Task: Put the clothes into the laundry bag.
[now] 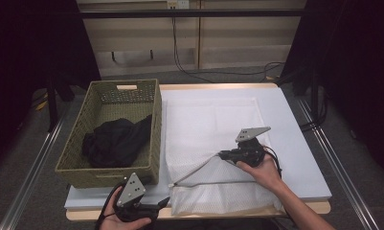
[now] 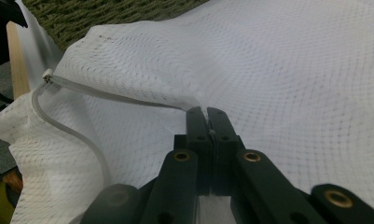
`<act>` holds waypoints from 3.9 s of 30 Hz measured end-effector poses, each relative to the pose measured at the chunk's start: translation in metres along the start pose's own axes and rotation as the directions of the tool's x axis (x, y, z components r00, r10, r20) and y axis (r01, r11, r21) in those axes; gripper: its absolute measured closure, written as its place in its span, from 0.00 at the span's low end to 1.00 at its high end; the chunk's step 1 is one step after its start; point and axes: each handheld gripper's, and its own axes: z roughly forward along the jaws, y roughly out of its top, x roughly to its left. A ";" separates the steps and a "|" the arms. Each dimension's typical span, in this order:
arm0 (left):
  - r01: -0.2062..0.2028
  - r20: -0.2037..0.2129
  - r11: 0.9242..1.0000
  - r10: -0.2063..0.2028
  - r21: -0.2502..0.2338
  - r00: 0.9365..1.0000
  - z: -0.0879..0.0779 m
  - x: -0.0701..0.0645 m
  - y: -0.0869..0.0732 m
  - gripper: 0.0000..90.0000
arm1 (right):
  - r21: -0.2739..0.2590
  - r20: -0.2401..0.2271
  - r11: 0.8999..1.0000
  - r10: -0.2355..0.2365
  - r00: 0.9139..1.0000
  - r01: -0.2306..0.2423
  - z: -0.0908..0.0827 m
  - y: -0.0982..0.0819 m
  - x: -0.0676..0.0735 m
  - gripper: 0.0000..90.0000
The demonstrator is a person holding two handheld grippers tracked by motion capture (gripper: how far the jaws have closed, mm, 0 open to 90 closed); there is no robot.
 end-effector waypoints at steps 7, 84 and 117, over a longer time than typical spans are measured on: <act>0.012 -0.007 1.000 -0.012 -0.003 1.000 -0.002 0.001 -0.001 0.19 | -0.047 -0.010 0.999 -0.001 1.000 0.001 -0.008 0.011 -0.003 0.99; -0.013 -0.002 0.992 0.013 -0.123 1.000 -0.030 -0.002 0.009 0.29 | -0.245 -0.086 0.968 0.042 0.995 -0.062 -0.040 0.016 -0.002 0.99; 0.048 -0.188 0.990 -0.072 -0.130 0.980 -0.047 0.095 0.057 0.19 | -0.210 -0.103 0.976 0.042 0.994 -0.063 -0.033 0.013 -0.006 0.99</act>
